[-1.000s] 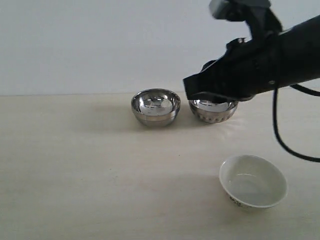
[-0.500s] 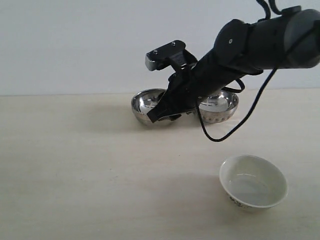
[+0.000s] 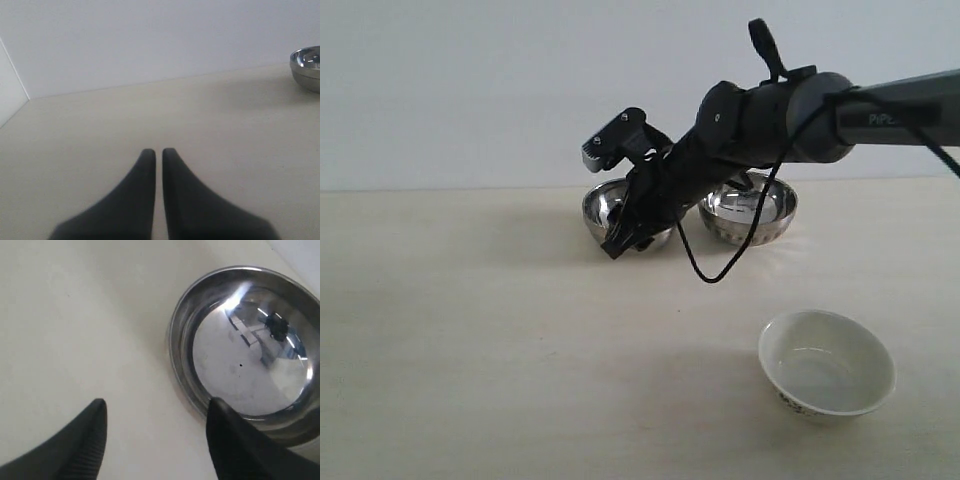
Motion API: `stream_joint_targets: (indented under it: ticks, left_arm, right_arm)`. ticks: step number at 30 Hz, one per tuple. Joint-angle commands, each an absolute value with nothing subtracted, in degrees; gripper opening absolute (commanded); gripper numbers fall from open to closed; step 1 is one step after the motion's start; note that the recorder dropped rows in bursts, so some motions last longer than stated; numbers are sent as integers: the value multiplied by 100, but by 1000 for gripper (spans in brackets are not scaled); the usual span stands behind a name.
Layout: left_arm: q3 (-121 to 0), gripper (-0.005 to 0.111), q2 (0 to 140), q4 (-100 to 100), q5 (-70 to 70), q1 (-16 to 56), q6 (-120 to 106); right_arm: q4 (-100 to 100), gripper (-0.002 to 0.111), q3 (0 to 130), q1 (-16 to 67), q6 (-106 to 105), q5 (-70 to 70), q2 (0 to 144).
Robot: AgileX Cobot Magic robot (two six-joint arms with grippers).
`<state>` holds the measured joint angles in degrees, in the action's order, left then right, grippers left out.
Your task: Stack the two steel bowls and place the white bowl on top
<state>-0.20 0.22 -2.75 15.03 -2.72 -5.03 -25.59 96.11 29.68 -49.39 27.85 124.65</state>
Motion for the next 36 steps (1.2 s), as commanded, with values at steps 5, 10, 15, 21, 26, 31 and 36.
stream_joint_targets:
  ticks: [5,10,15,21,26,31,36]
  left_arm:
    - [0,4,0,-236,1469,-273,-447]
    - [0,4,0,-236,1469,-273,-447]
    - [0,4,0,-236,1469,-273,-447]
    - [0,4,0,-236,1469,-273,-447]
    - [0,4,0,-236,1469,-273,-447]
    - [0,4,0,-236,1469,-273,-447]
    - [0,4,0,-236,1469,-273,-447]
  right_arm:
    - [-2381,51,10217,2981,-5008,2479,13032]
    - [-2337,47,10358,2981,-5028,2258,13259]
    - [-2337,47,10358,2981,-5069,2145,13396]
    - [-2337,20,10358,2981,-5018,2157,13438]
    - [-2337,0,10358,2981,-5003,2121,13425]
    - [-2348,0,10358,3002,-5067,2470,13270]
    - [-2335,0,10358,3161,-5161,2899,13015]
